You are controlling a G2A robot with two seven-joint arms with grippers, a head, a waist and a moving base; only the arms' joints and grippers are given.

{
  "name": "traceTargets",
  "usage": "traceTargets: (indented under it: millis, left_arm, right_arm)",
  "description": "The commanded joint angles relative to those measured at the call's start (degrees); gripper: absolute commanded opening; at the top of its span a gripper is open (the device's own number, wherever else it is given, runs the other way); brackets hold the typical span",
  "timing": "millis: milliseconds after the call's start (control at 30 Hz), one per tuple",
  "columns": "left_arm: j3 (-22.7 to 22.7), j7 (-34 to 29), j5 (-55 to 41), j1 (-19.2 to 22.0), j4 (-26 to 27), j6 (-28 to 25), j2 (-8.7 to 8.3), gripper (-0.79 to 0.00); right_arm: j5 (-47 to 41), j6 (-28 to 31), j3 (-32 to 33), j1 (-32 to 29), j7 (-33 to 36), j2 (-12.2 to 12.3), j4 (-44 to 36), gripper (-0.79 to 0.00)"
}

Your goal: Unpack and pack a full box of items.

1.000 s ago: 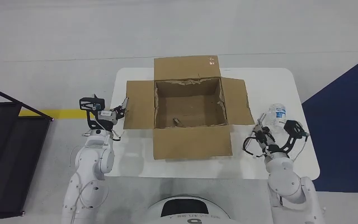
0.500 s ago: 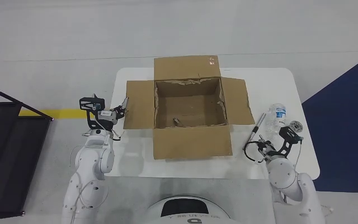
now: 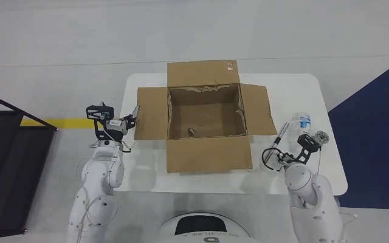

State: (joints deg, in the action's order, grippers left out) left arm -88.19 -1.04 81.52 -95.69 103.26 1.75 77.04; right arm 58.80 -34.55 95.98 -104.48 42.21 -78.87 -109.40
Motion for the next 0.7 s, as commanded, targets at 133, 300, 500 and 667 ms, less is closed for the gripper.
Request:
traceTargets:
  millis: [133,300,500,667]
  left_arm:
    - [0.00,0.00,0.00,0.00,0.00,0.00,0.00,0.000]
    - [0.00,0.00,0.00,0.00,0.00,0.00,0.00,0.000]
    - [0.00,0.00,0.00,0.00,0.00,0.00,0.00,0.000]
    - [0.00,0.00,0.00,0.00,0.00,0.00,0.00,0.000]
  right_arm:
    - [-2.15,-0.42,0.62,-2.49,-3.05,-0.23,-3.66,-0.514]
    - [-8.36,3.19,1.89,-8.74,-10.36,-0.75,-12.08,-0.520]
    - [-16.01,17.49,2.28,-15.68,-12.21,-0.68,-22.23,-0.693]
    - [-16.60,23.99,0.03,-13.21,-7.99,-0.16,-25.25,-0.594]
